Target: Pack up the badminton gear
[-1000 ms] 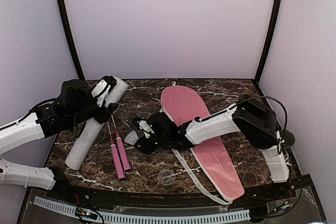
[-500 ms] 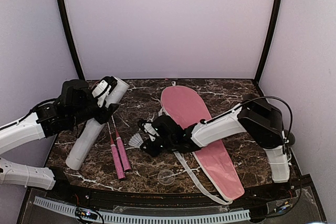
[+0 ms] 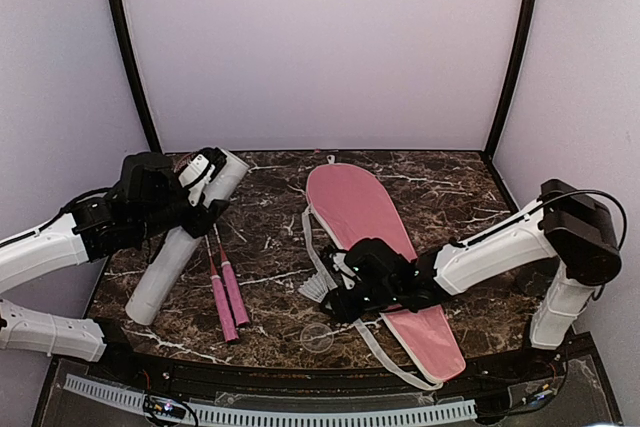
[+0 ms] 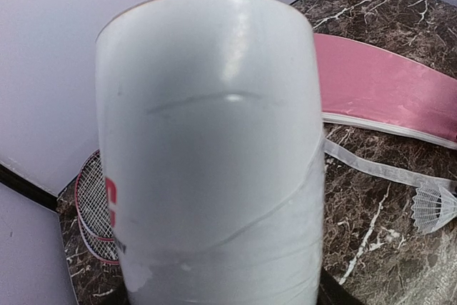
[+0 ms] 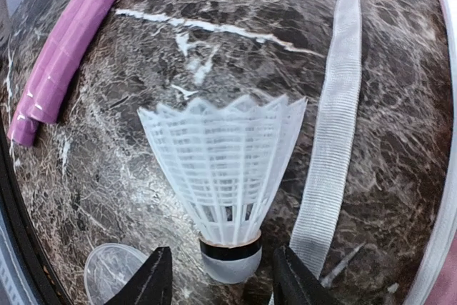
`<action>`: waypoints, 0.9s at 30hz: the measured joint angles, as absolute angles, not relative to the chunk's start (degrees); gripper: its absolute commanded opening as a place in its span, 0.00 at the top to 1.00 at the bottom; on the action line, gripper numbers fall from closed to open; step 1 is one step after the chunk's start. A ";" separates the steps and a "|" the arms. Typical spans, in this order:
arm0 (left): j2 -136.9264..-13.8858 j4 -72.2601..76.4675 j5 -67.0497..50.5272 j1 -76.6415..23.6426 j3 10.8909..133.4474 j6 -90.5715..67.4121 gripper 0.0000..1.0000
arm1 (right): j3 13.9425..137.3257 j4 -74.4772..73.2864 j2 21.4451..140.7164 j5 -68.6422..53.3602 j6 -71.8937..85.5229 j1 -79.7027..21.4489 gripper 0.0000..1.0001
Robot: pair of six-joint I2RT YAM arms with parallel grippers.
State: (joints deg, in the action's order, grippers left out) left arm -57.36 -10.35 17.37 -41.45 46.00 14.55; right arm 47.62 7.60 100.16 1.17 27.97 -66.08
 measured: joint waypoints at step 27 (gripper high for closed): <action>-57.43 -10.35 16.93 -41.45 46.00 14.57 0.41 | 71.13 -10.90 109.73 -10.72 9.78 -58.74 0.46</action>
